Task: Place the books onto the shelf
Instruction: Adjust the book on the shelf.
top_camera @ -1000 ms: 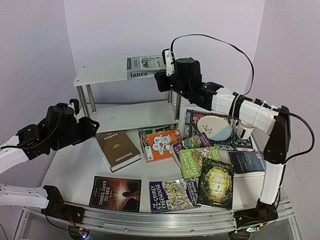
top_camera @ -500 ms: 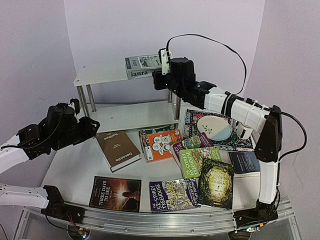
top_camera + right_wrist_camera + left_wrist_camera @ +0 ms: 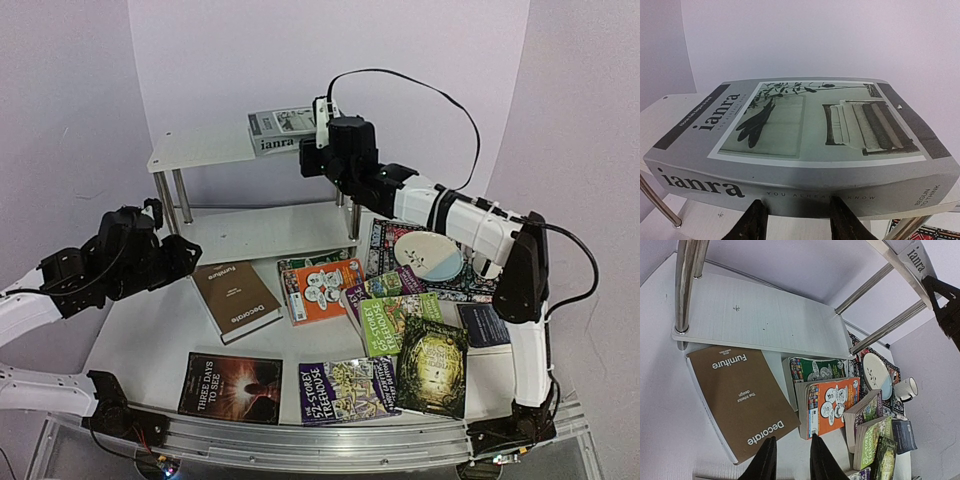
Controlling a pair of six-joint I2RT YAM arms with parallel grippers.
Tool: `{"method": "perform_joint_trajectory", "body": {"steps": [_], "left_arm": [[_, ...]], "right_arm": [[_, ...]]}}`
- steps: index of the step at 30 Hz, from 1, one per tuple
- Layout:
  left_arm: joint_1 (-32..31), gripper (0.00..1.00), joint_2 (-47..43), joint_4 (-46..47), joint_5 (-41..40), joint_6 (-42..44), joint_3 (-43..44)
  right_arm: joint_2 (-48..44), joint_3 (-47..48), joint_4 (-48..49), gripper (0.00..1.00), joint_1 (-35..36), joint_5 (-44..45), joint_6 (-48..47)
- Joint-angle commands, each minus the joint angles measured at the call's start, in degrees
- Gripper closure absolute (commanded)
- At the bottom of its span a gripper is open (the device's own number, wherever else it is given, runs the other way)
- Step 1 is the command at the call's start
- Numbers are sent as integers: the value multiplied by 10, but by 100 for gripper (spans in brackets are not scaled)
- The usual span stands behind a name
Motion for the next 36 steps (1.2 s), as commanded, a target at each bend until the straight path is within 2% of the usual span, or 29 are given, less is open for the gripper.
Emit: {"method": "perform_joint_trajectory", "body": {"steps": [1, 7, 14, 18, 21, 26, 29, 32, 35, 36], "left_arm": [[3, 76, 15, 22, -9, 12, 26], [11, 76, 39, 22, -4, 35, 62], [29, 76, 73, 25, 8, 87, 122], [46, 54, 100, 86, 95, 191, 163], [58, 48, 115, 125, 137, 253, 183], [87, 38, 166, 145, 219, 348, 255], [93, 37, 216, 149, 282, 419, 303], [120, 36, 253, 152, 350, 462, 333], [133, 18, 283, 165, 353, 499, 350], [136, 9, 290, 172, 343, 505, 353]], "right_arm": [[24, 46, 38, 54, 9, 35, 0], [38, 65, 39, 51, 14, 51, -9], [35, 63, 36, 39, 20, 56, -22], [-22, -1, 36, 29, 22, 40, -31], [-76, -60, 37, 25, 23, 25, -34], [-172, -171, 30, 17, 22, 10, -55], [-232, -242, 22, 11, 22, -15, -65], [-285, -303, -9, 9, 23, -39, -67], [-343, -357, -40, 8, 23, -53, -67], [-356, -375, -51, 8, 22, -54, -67]]}}
